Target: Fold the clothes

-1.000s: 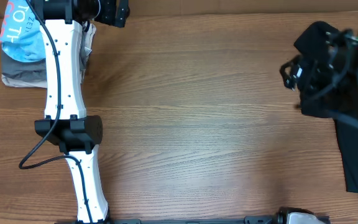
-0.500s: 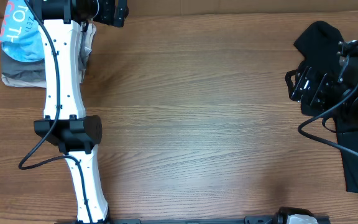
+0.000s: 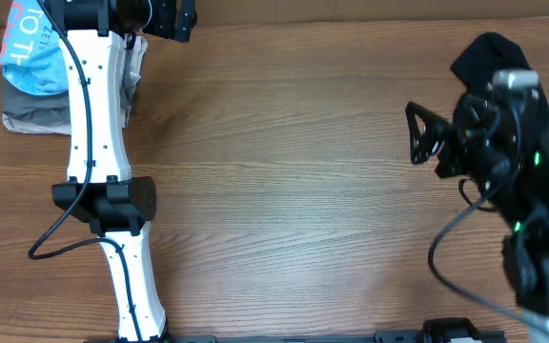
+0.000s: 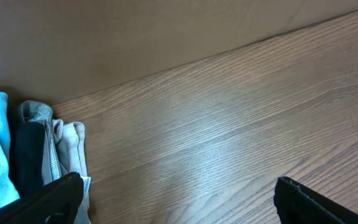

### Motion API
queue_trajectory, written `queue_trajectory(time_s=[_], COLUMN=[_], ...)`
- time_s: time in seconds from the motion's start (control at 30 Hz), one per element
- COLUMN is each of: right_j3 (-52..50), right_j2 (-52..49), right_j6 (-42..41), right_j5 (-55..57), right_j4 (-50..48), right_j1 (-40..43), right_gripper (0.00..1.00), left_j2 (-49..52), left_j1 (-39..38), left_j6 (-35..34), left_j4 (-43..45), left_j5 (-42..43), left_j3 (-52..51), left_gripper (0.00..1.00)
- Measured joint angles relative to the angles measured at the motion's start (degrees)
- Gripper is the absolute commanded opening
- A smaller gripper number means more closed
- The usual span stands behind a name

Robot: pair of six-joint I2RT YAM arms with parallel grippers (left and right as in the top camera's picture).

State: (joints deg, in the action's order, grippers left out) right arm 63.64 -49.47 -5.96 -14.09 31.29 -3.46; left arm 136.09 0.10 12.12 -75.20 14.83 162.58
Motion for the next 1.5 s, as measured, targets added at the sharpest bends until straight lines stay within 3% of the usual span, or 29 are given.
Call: queue_trajectory(time_s=[0.23, 0.57, 1.2, 1.5], right_j3=[-28.63, -51.91, -62.18, -62.58], right_j2=[18.69, 36.57, 48.30, 48.63], right_j6=[0.02, 0.02, 0.00, 0.02], right_j5=[0.26, 0.90, 6.14, 6.12], right_j4=[-21.33, -30.21, -30.08, -27.15], right_j1=[0.00, 0.00, 0.00, 0.00], right_gripper=[1.00, 1.00, 1.00, 1.00], left_j2=[0.00, 0.00, 0.00, 0.00], left_j1=[0.00, 0.00, 0.00, 0.00], left_j6=[0.00, 0.00, 0.00, 0.00], left_j4=[0.00, 0.00, -0.02, 0.00], left_j5=[0.00, 0.00, 0.00, 0.00], left_j3=[0.00, 0.00, 0.00, 0.00], left_gripper=[1.00, 1.00, 1.00, 1.00])
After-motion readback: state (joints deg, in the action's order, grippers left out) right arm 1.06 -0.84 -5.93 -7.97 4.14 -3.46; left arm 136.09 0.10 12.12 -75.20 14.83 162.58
